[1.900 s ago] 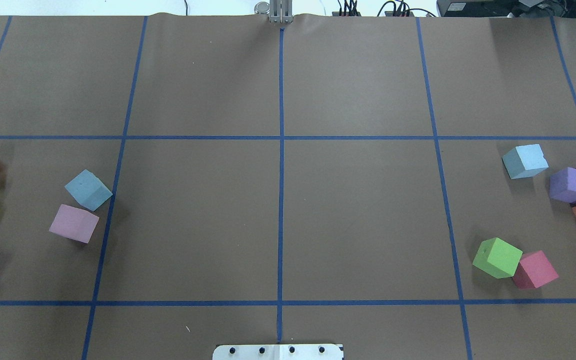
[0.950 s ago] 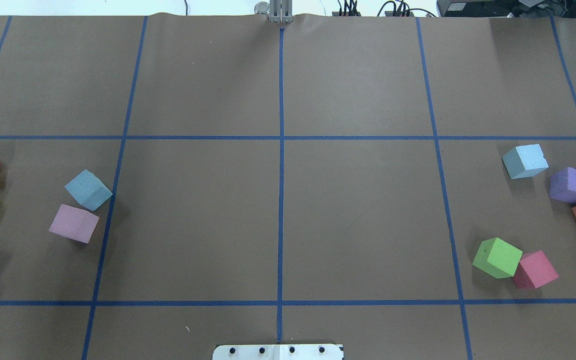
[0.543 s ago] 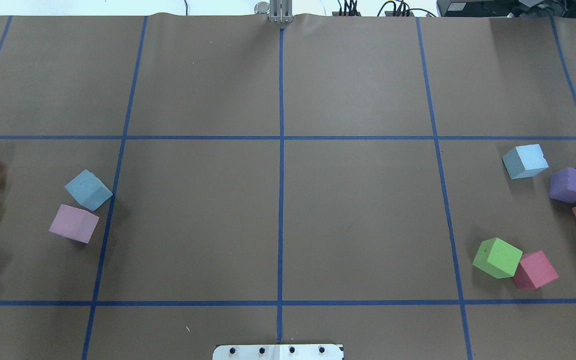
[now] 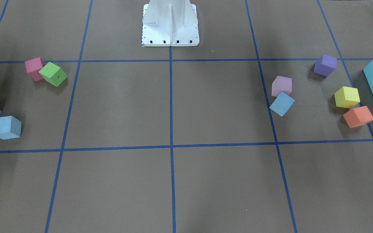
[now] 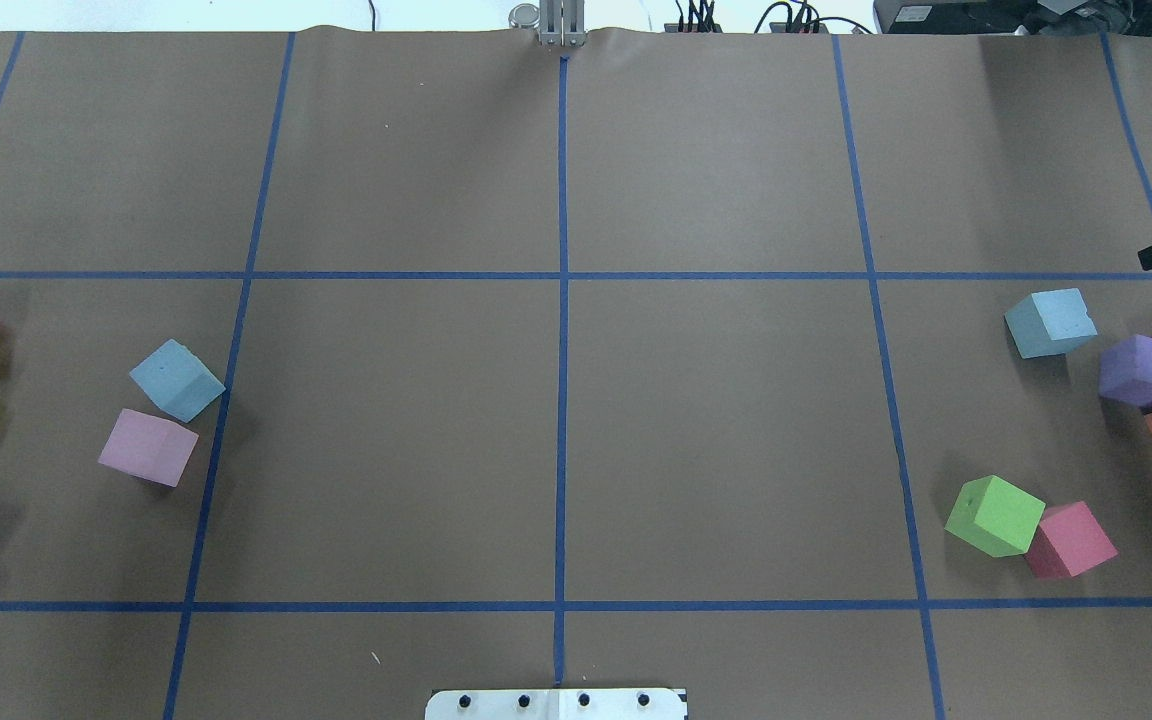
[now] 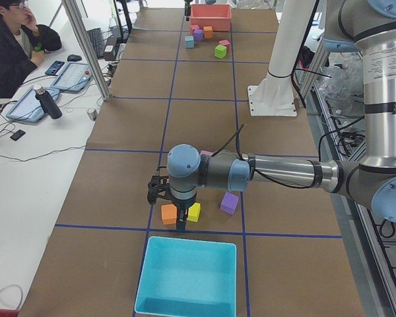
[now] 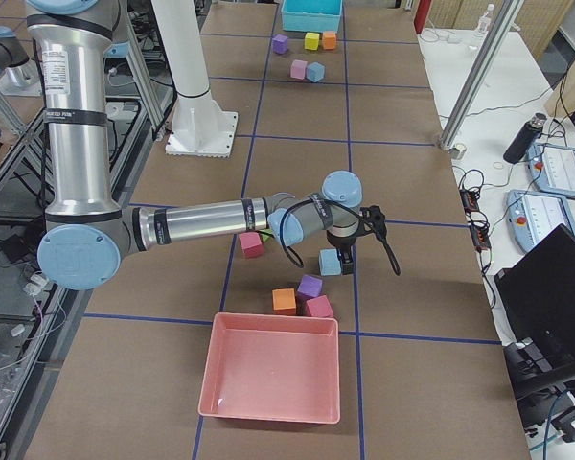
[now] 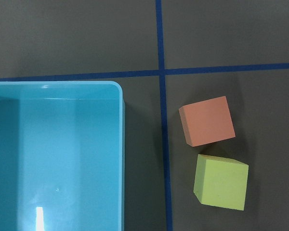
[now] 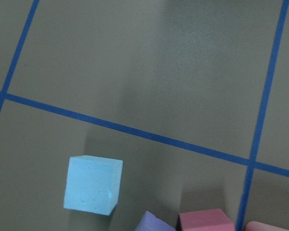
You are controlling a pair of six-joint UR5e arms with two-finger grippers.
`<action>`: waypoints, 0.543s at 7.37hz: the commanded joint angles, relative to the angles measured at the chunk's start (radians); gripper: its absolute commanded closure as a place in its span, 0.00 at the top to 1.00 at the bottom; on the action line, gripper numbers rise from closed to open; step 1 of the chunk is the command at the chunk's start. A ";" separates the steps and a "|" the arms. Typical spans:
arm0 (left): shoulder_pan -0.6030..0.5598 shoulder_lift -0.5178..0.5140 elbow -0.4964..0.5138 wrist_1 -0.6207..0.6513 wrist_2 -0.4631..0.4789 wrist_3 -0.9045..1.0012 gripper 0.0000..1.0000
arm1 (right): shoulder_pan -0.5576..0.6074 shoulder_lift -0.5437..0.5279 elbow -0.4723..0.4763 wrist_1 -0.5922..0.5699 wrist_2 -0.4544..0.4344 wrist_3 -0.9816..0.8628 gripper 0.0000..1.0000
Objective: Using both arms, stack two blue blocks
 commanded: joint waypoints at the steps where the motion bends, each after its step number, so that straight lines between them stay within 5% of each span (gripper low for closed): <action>1: 0.000 -0.001 -0.001 0.000 0.001 0.001 0.98 | -0.111 0.003 -0.055 0.111 -0.091 0.109 1.00; 4: 0.000 -0.001 0.001 -0.012 0.000 -0.001 0.98 | -0.171 0.054 -0.149 0.203 -0.094 0.111 1.00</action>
